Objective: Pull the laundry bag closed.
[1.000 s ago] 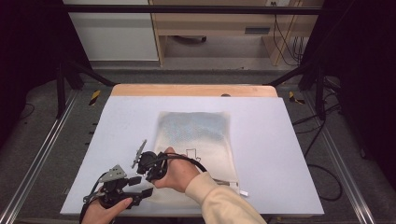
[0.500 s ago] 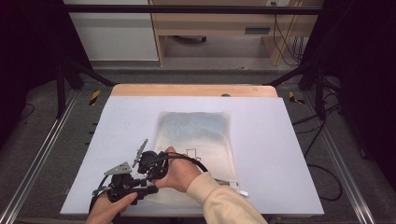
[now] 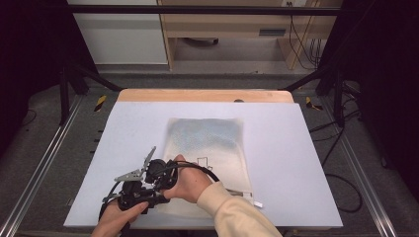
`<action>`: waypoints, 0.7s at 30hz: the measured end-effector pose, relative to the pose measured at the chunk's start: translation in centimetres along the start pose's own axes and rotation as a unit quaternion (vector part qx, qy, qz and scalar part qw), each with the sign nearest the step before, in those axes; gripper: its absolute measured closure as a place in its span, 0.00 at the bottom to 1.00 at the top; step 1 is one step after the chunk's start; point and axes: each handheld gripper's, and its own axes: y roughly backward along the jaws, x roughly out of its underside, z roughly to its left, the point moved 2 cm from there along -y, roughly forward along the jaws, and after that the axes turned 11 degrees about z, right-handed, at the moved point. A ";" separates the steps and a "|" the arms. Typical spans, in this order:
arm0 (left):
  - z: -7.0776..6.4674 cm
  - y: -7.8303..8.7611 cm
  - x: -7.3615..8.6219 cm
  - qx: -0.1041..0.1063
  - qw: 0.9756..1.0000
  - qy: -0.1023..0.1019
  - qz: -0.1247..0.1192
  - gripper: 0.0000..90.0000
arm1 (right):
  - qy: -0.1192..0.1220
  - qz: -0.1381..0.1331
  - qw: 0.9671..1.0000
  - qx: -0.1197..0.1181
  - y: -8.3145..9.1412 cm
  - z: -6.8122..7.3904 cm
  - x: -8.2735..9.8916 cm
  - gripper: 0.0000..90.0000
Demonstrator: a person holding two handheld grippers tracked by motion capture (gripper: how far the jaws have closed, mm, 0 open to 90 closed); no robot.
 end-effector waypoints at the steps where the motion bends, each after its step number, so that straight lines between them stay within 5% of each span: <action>1: 0.1 -0.1 0.0 0.000 1.000 -0.001 0.001 0.69 | 0.000 0.001 1.000 0.002 0.0 0.0 0.0 0.91; 21: 0.6 -0.4 -0.2 0.001 1.000 -0.002 -0.003 0.91 | 0.003 -0.002 1.000 0.003 0.2 -0.1 0.4 0.91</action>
